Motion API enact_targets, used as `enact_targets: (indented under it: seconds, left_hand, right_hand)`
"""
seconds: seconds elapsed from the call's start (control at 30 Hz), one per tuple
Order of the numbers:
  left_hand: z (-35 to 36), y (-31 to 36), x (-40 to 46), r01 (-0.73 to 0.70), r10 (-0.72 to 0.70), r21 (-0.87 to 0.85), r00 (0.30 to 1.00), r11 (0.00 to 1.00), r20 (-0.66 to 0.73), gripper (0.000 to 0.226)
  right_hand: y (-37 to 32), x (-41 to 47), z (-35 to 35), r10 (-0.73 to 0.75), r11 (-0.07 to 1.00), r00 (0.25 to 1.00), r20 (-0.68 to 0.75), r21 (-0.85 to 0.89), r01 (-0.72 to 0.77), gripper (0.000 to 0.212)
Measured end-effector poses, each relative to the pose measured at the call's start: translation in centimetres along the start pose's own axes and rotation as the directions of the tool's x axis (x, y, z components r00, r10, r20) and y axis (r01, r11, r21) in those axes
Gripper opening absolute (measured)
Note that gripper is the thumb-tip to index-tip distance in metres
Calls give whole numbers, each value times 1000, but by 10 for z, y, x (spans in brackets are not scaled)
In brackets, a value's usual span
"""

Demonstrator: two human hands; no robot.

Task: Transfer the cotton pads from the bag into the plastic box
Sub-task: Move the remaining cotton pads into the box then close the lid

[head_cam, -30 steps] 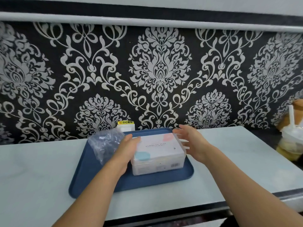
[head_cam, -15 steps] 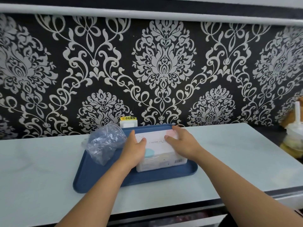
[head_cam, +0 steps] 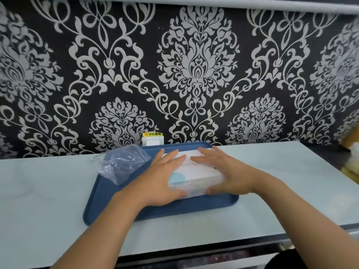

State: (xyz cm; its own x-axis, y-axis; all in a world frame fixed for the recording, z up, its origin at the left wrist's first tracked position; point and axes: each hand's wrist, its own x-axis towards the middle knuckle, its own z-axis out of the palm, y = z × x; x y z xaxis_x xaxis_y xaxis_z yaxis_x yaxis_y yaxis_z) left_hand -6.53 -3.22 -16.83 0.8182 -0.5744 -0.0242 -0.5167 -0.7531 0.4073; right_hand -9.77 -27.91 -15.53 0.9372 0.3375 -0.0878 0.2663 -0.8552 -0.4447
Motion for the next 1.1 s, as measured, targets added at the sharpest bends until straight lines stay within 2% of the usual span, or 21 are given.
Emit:
enact_targets:
  seconds: [0.13, 0.23, 0.3, 0.37, 0.53, 0.67, 0.73, 0.8, 0.83, 0.87, 0.93, 0.97, 1.0, 1.07, 1.1]
  left_hand:
    - [8, -9, 7, -87, 87, 23, 996, 996, -28, 75]
    - [12, -12, 15, -57, 60, 63, 997, 996, -42, 75]
    - [13, -11, 17, -36, 39, 96, 999, 995, -31, 79]
    - [14, -11, 18, -37, 43, 125, 998, 991, -41, 81]
    - [11, -13, 22, -38, 51, 162, 996, 986, -75, 81]
    - [5, -9, 18, -37, 60, 134, 984, 990, -171, 81]
    - [-10, -8, 10, -43, 63, 69, 948, 997, -313, 80]
    - [-35, -23, -1, 37, -40, -16, 858, 999, -512, 73]
    - [-45, -37, -5, 125, -126, -40, 824, 991, -552, 76]
    - [-54, -56, -12, 250, -231, -36, 819, 968, -526, 84]
    - [-56, -89, -22, 452, -422, 11, 842, 892, -336, 92]
    - [-52, -103, -30, 481, -471, -33, 841, 876, -267, 80]
    - [-47, -111, -37, 474, -482, -97, 839, 875, -252, 58]
    - [-42, -121, -54, 449, -478, -170, 795, 878, -372, 11]
    - [-46, -130, -72, 447, -486, -196, 753, 873, -444, 4]
  right_hand:
    - [-2, 12, 9, -59, 996, 993, -100, -73, 52, 70]
    - [-6, 18, 23, -103, 934, 991, -84, -351, 68, 69]
    - [-6, 16, 25, -81, 895, 997, -19, -442, 65, 81]
    - [-8, 15, 24, -36, 900, 999, 23, -434, 42, 92]
    - [-15, 24, 30, -36, 902, 994, -103, -432, -12, 72]
    - [-24, 35, 23, 37, 928, 991, -127, -365, -81, 82]
    - [-36, 38, 23, -13, 944, 986, -168, -328, -44, 89]
    - [-61, 42, 23, -120, 976, 963, -242, -204, 70, 88]
    - [-73, 44, 25, -153, 986, 947, -283, -111, 126, 83]
    - [-90, 50, 28, -173, 985, 935, -309, -31, 172, 77]
    - [-114, 63, 37, -169, 984, 943, -287, 11, 179, 64]
    - [-125, 74, 43, -170, 985, 953, -252, -19, 171, 60]
    - [-135, 82, 49, -152, 988, 964, -219, -52, 144, 56]
    - [-157, 102, 60, -133, 989, 975, -179, -81, 120, 54]
    - [-175, 113, 69, -149, 989, 976, -158, -46, 143, 56]
